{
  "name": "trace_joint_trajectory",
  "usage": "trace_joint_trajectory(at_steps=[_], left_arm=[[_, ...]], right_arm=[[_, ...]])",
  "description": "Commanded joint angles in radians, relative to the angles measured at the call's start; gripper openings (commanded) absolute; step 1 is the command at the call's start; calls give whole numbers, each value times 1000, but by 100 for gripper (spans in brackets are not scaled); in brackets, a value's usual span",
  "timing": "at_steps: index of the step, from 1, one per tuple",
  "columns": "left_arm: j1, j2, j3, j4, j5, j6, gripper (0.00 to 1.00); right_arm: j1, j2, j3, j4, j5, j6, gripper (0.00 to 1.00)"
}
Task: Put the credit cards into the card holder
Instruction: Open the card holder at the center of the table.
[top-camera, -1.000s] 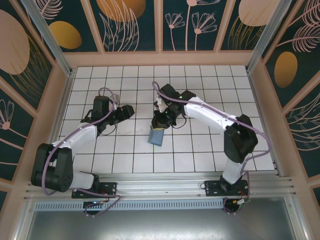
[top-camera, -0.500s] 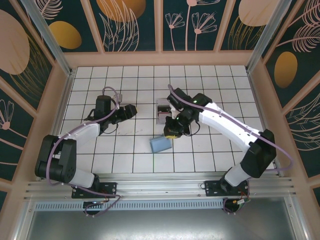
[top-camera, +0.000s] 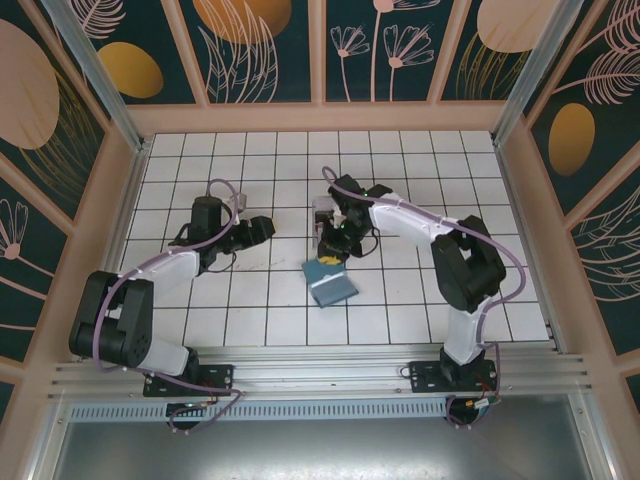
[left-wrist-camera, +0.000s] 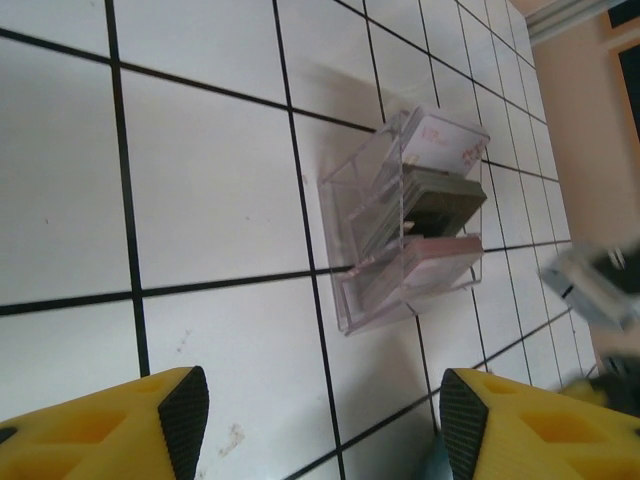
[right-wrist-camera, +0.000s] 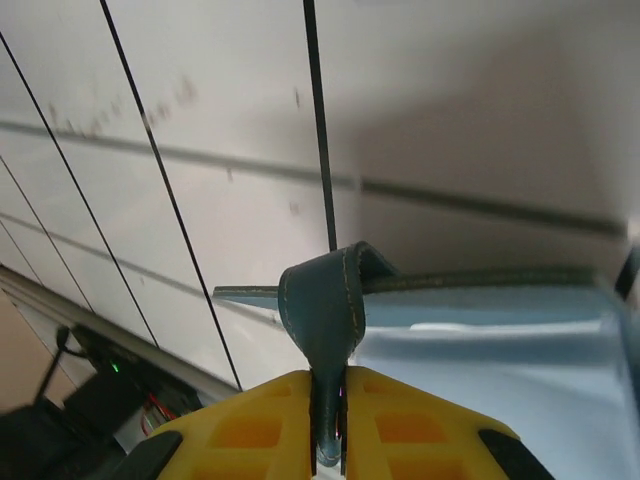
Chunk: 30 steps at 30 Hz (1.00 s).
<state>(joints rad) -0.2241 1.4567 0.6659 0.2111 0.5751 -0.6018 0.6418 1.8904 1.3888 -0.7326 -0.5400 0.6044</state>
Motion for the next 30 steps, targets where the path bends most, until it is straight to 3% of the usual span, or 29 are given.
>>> trace_joint_trajectory(at_steps=[1,9,21,30], left_arm=[[4,-66,-60,63,75,35,66],[-60,-138,-219,190,101,-26,66],[-167,-9,-121,180,141,12,66],[-219,-19,-180,287,140,-88,67]], right_arm=[[-28,30,34,114,-57,-22,16],[-125,-120,-192,325,-107,104,16],[-180,-384,-562,513,-33,312,13],[-234,-705,-924,732,76,669,10]])
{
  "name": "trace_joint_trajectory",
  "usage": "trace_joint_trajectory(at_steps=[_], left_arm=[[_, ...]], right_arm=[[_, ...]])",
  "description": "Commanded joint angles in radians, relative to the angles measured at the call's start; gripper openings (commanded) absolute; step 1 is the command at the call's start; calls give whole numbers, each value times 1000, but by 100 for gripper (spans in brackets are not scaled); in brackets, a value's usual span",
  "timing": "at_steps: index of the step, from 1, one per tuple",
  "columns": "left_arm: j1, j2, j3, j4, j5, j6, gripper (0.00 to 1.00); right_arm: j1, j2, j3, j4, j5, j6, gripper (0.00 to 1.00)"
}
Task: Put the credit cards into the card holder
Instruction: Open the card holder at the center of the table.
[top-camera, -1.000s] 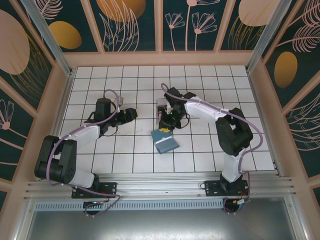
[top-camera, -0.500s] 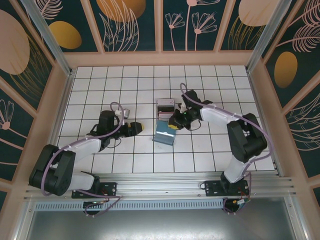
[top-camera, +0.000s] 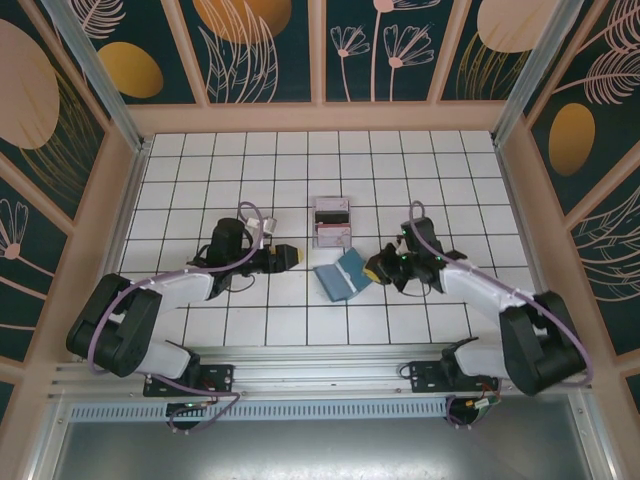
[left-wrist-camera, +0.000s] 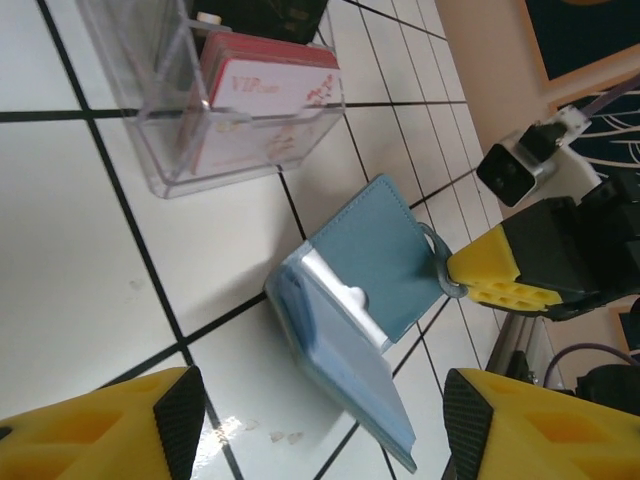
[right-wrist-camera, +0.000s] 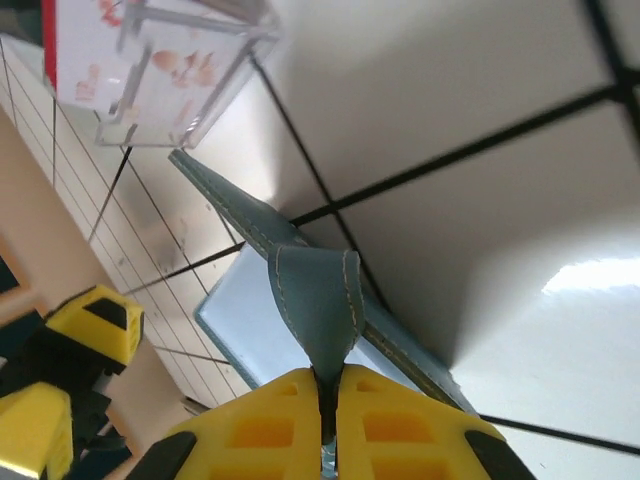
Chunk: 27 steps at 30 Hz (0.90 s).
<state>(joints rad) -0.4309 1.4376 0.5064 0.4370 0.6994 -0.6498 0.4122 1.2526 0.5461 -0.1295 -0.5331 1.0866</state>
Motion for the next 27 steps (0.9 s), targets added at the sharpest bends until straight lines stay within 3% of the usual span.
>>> trace_joint_trajectory(at_steps=[1,9,17,22,24,27], left_arm=[[-15,0,-26,60,14,-47,67],[-50,35,-32,125,0,-128,66],[-126,122,36,190,-62,-265,53],[-211,203,99,137,-86,-273,50],[-222,231,122,97,-88,-261,45],[-222,246,148,20,-119,-240,45]], right_arm=[[-4,-94,-114,161,91,230,10],[14,-195,-168,213,202,355,10],[77,-241,-202,254,301,439,8],[96,-256,-265,319,320,504,8],[96,-259,-261,318,330,498,8],[88,-247,-238,303,321,467,8]])
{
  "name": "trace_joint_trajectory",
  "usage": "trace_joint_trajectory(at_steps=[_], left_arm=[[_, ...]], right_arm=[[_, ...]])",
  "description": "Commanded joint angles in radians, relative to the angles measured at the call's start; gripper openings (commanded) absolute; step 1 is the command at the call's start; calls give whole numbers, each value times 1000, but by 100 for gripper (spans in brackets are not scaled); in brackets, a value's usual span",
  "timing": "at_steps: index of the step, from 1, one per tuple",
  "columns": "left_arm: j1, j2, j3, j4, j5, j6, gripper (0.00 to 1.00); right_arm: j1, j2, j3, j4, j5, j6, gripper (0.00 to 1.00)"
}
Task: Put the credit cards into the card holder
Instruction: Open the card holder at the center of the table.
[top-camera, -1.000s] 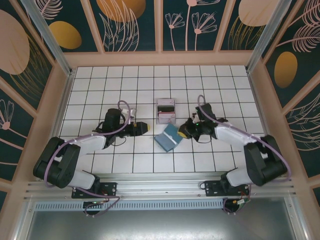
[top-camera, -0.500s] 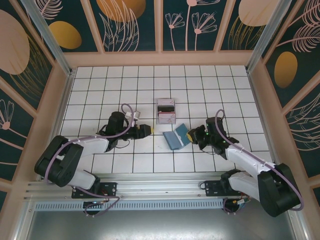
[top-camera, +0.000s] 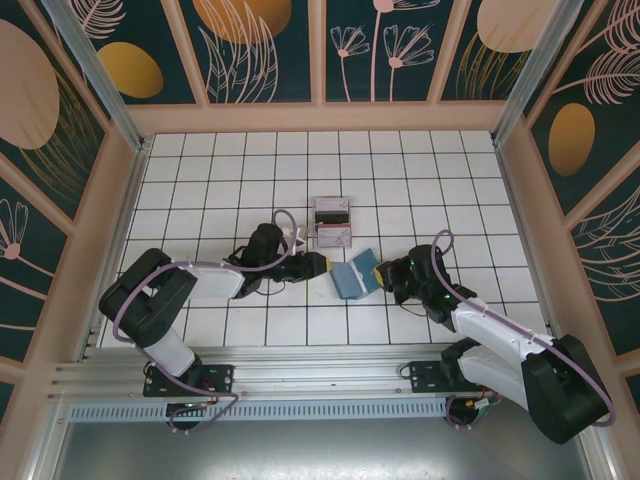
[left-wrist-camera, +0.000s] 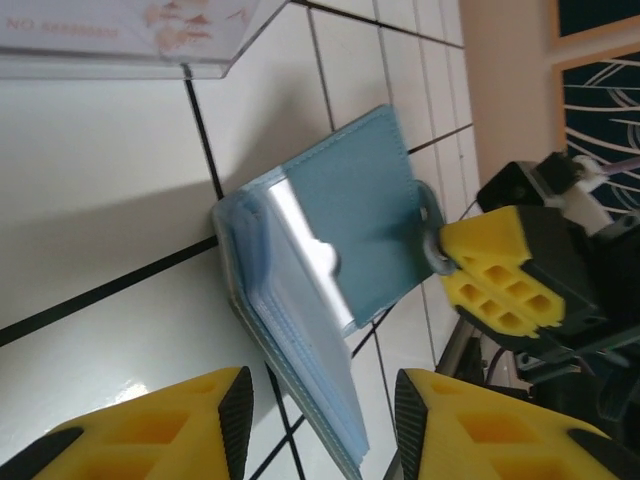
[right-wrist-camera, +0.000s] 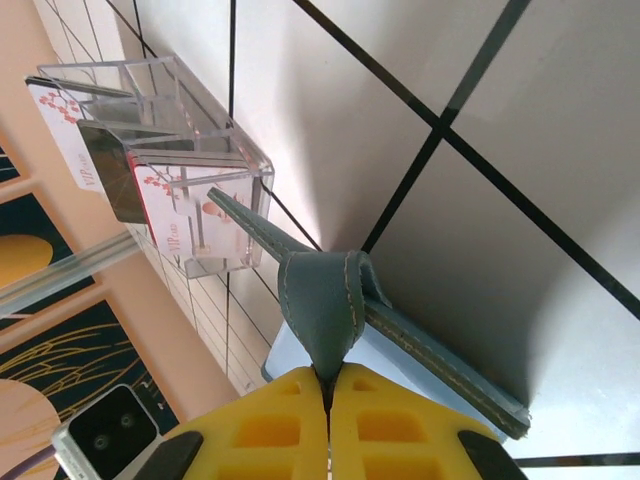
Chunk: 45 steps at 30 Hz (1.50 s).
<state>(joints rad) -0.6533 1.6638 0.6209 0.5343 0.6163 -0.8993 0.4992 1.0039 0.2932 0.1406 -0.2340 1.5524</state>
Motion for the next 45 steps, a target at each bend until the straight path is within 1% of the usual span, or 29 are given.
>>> trace_joint_trajectory(at_steps=[1,5,9,12,13,16,18,20,21,23,24,26,28,30,32,35,37,39,42,45], left_arm=[[1,24,38,-77,-36,3,45],[-13,43,49,-56,-34,-32,46],[-31,100,71,-47,-43,-46,46],[-36,130,94,-33,-35,-51,44],[-37,138,102,-33,-32,-52,39],[-37,149,118,-31,-25,-51,17],[-38,143,133,-65,-37,-27,10],[-38,135,169,-143,-58,23,7],[-37,133,198,-201,-75,58,5],[-34,132,253,-309,-98,111,0],[-31,130,279,-346,-94,134,0],[-25,127,318,-398,-75,162,0],[-18,134,371,-475,-44,202,0],[-16,161,460,-622,-7,280,0],[-14,181,537,-780,1,365,0],[-11,198,630,-977,-17,460,0],[-6,221,698,-1103,-22,506,0],[-5,244,764,-1203,-44,537,0],[1,264,829,-1301,-80,553,0],[12,259,837,-1298,-72,521,0]], right_arm=[[1,5,21,29,22,-6,8],[2,-1,25,24,27,-8,8],[2,-4,27,25,27,-12,8],[2,-4,32,20,28,-19,8],[2,-4,32,18,28,-20,8],[1,-8,36,10,26,-25,8],[0,-10,41,-5,29,-38,9],[-9,-5,49,-24,27,-69,12],[-18,2,58,-43,24,-101,14],[-30,20,89,-104,29,-175,15],[-40,37,101,-122,15,-216,17],[-56,92,139,-162,-35,-302,25],[-62,159,194,-221,-79,-415,37],[-62,226,275,-335,-88,-540,43],[-69,257,354,-429,-72,-644,46],[-103,308,488,-552,-84,-794,48],[-118,359,584,-618,-126,-896,48],[-118,399,670,-682,-138,-964,48],[-118,403,746,-683,-209,-1012,45],[-95,388,727,-594,-342,-991,37]])
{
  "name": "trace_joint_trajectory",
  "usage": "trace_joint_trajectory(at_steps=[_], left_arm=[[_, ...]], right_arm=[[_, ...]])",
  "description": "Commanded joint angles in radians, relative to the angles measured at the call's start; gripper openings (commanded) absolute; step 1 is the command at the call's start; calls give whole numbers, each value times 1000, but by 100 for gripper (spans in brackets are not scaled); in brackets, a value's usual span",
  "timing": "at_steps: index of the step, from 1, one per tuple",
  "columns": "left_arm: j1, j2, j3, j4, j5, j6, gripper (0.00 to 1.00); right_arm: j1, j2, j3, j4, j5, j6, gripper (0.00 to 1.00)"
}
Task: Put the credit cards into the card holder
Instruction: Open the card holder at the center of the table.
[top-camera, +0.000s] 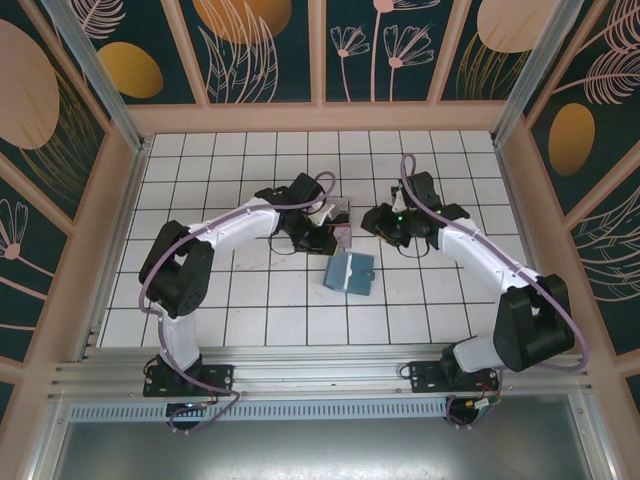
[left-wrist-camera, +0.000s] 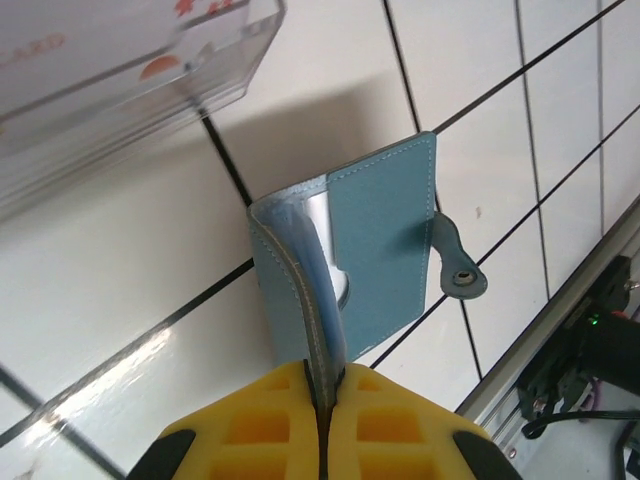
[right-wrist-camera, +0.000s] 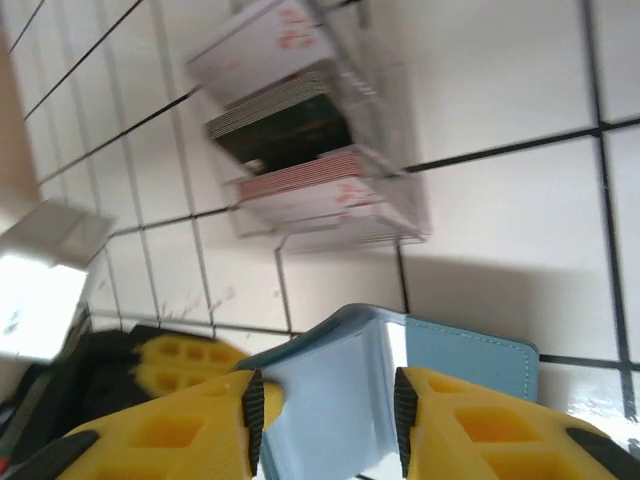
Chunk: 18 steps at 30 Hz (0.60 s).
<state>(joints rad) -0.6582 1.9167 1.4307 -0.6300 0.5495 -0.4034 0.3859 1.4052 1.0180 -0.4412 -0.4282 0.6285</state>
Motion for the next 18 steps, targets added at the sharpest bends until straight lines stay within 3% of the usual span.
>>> trace_joint_trajectory(at_steps=[1,4,7,10,14,18], left_arm=[[20,3,22,-125,2,11,0],[34,-2,-5,-85,15,-38,0],[43,-17,-57,-28,34,-81,0],[44,-30,-96,24,62,-127,0],[44,-60,-113,34,68,-154,3],[43,-72,-125,38,70,-177,4]], right_arm=[[37,-13,-24,30,-190,-53,34],[128,-5,-116,119,-199,-11,27],[239,19,-205,235,-200,42,28],[275,46,-289,392,-164,114,31],[261,114,-397,658,-216,212,45],[275,189,-398,764,-266,221,57]])
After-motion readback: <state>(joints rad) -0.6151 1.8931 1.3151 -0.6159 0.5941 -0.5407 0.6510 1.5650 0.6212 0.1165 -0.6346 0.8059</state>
